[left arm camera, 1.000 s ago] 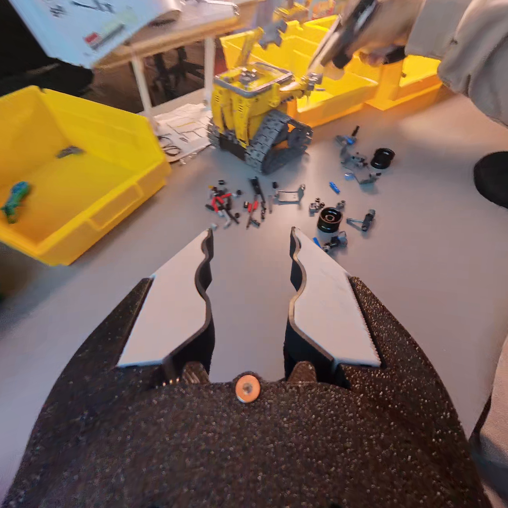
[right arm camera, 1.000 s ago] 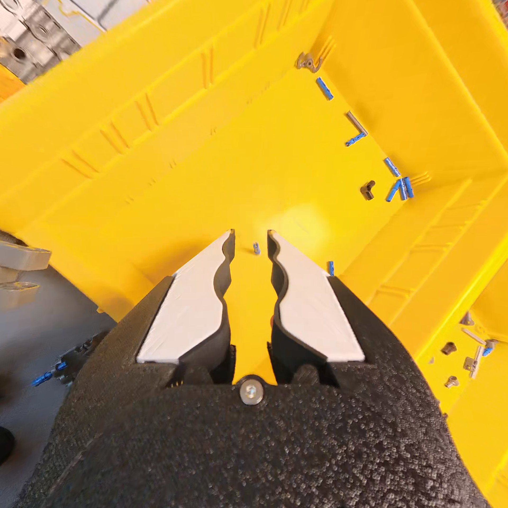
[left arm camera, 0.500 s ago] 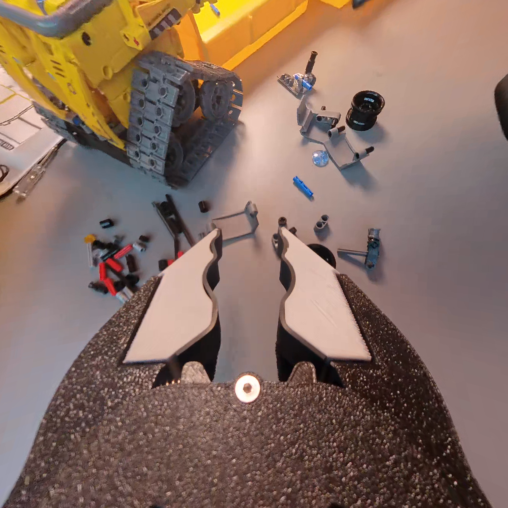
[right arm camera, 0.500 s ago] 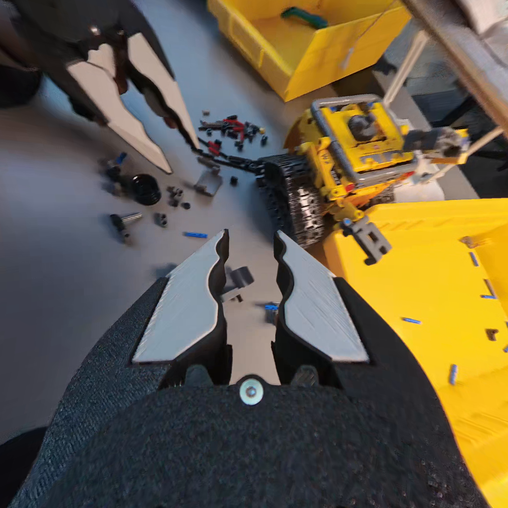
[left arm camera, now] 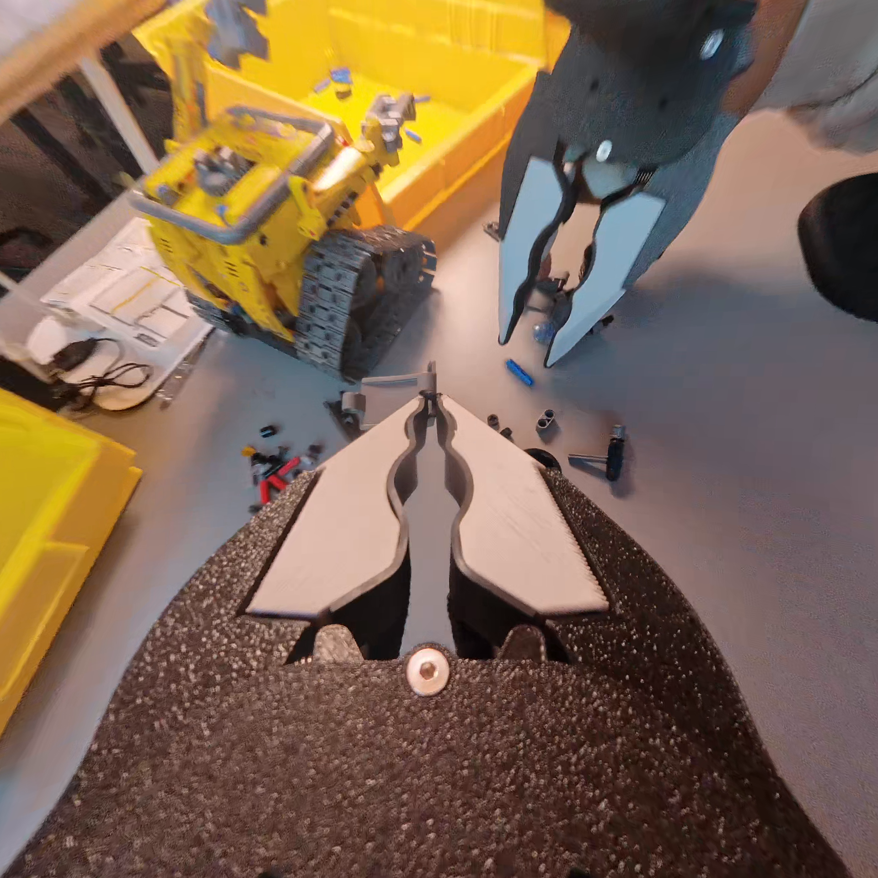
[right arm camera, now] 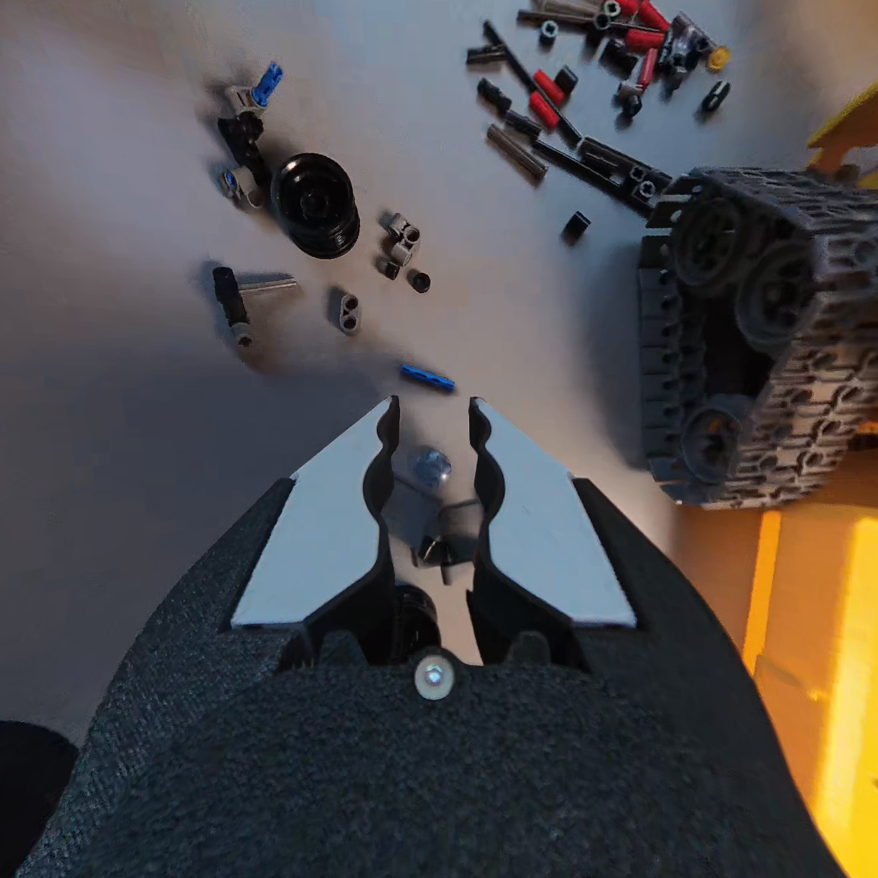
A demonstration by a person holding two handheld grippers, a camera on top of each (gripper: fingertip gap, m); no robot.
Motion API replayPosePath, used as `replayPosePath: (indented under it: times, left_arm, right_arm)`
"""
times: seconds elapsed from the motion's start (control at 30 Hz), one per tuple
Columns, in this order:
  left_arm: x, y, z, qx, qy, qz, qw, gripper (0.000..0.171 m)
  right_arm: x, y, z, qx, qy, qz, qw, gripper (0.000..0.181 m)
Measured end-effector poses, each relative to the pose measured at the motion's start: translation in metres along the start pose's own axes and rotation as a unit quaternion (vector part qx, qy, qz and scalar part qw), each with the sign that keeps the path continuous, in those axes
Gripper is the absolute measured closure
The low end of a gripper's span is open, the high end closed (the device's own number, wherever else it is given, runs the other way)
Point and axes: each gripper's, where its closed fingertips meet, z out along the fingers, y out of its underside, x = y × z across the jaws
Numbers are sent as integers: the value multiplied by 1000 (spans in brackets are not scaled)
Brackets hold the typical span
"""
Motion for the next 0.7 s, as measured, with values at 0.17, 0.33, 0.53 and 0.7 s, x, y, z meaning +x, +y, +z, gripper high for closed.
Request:
replayPosePath:
  times: [0.17,0.33,0.53,0.7]
  left_arm:
    - [-36,-7,-97,37,-104,-30,993,169]
    - [-81,39,-188,14,-258,-80,963,169]
    - [-121,148,-257,-65,-388,-188,900,169]
    - [-125,188,-273,-52,-404,-263,875,169]
  right_arm:
    - [1,-4,11,-19,-38,-46,998,165]
    - [-8,-5,11,-17,-69,-69,995,181]
    - [4,-28,-34,87,-30,-44,995,181]
    - [-4,-26,-30,49,-31,-84,995,164]
